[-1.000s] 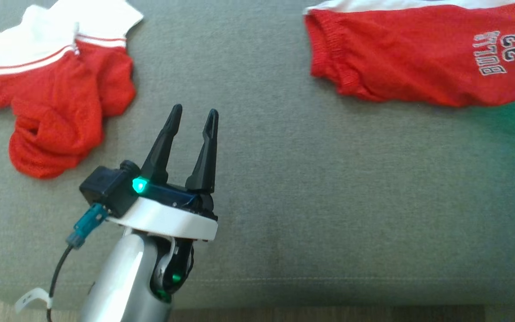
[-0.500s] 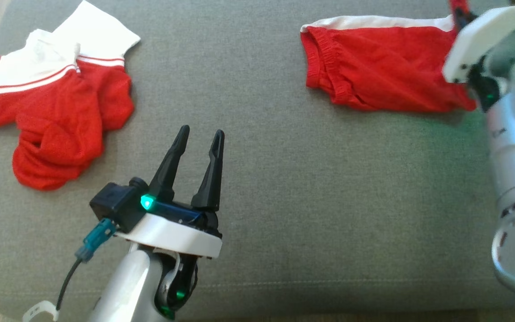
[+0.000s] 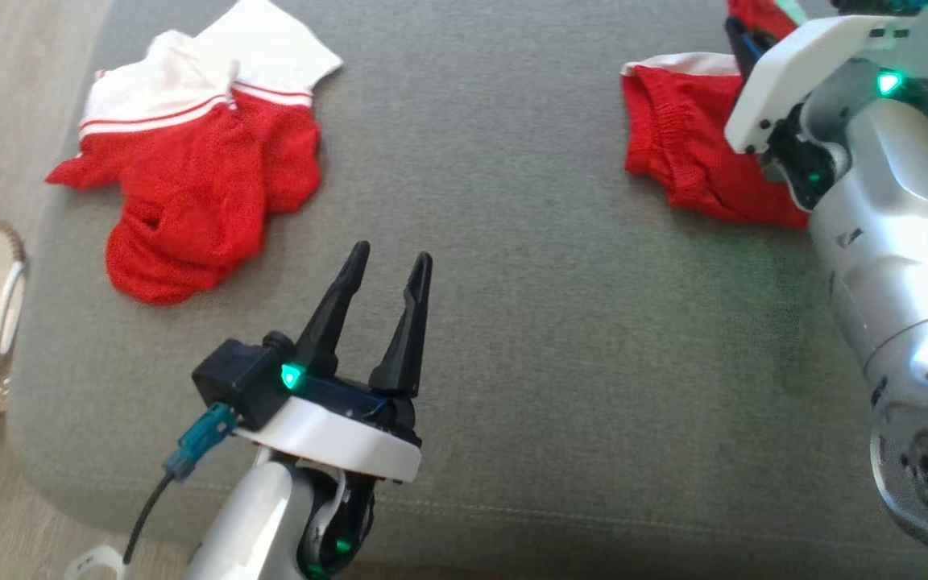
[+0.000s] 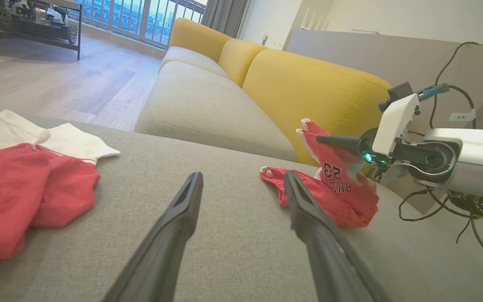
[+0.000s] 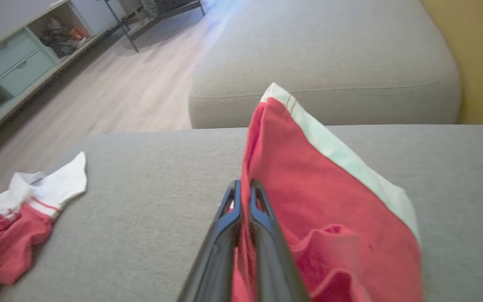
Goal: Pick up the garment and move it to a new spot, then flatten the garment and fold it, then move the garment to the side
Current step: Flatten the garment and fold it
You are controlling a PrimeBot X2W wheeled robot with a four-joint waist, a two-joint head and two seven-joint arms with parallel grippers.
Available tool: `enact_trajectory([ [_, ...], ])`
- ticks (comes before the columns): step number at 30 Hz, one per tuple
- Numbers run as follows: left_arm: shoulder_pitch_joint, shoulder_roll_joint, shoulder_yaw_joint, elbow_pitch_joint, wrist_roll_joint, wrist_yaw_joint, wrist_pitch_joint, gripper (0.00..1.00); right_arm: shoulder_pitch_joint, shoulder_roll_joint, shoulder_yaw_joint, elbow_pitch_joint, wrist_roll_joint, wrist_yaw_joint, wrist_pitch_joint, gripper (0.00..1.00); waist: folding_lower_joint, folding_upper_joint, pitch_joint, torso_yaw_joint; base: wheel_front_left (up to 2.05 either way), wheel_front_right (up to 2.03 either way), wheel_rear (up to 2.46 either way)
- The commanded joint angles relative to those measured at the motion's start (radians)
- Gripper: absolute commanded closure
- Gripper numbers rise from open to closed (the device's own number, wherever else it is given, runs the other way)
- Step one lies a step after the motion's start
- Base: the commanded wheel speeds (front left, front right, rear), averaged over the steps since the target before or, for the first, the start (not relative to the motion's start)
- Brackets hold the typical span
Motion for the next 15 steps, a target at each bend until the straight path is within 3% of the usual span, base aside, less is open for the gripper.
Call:
enact_trajectory([
  [1, -0.011, 0.009, 0.020, -0.028, -0.009, 0.003, -0.005, 0.00, -0.042, 0.025, 0.076, -0.024, 0.072, 0.000, -0.005, 1.00, 0.0000, 0.0000, -0.002, 0.022, 0.00, 0.00, 0.00],
  [10, -0.004, 0.009, 0.014, -0.025, -0.022, 0.012, -0.005, 0.00, 0.066, 0.025, 0.352, -0.101, 0.331, 0.000, 0.025, 1.00, 0.0000, 0.0000, -0.015, 0.034, 0.00, 0.00, 0.00],
  [11, -0.003, 0.009, 0.015, -0.025, -0.023, 0.012, -0.005, 0.00, 0.075, 0.025, 0.368, -0.105, 0.347, 0.000, 0.024, 0.64, 0.0000, 0.0000, -0.016, 0.032, 0.00, 0.00, 0.00],
  [12, -0.002, 0.009, 0.017, -0.025, -0.023, 0.012, -0.005, 0.00, 0.083, 0.025, 0.381, -0.107, 0.362, 0.000, 0.021, 0.21, 0.0000, 0.0000, -0.017, 0.029, 0.00, 0.00, 0.00],
  [13, -0.001, 0.009, 0.018, -0.025, -0.023, 0.012, -0.005, 0.00, 0.087, 0.026, 0.388, -0.108, 0.377, 0.000, 0.013, 0.00, 0.0000, 0.0000, -0.018, 0.026, 0.00, 0.00, 0.00],
  [15, 0.000, 0.009, 0.019, -0.025, -0.022, 0.013, -0.005, 0.00, 0.090, 0.026, 0.399, -0.113, 0.401, 0.000, -0.011, 0.00, 0.0000, 0.0000, -0.022, 0.020, 0.00, 0.00, 0.00],
])
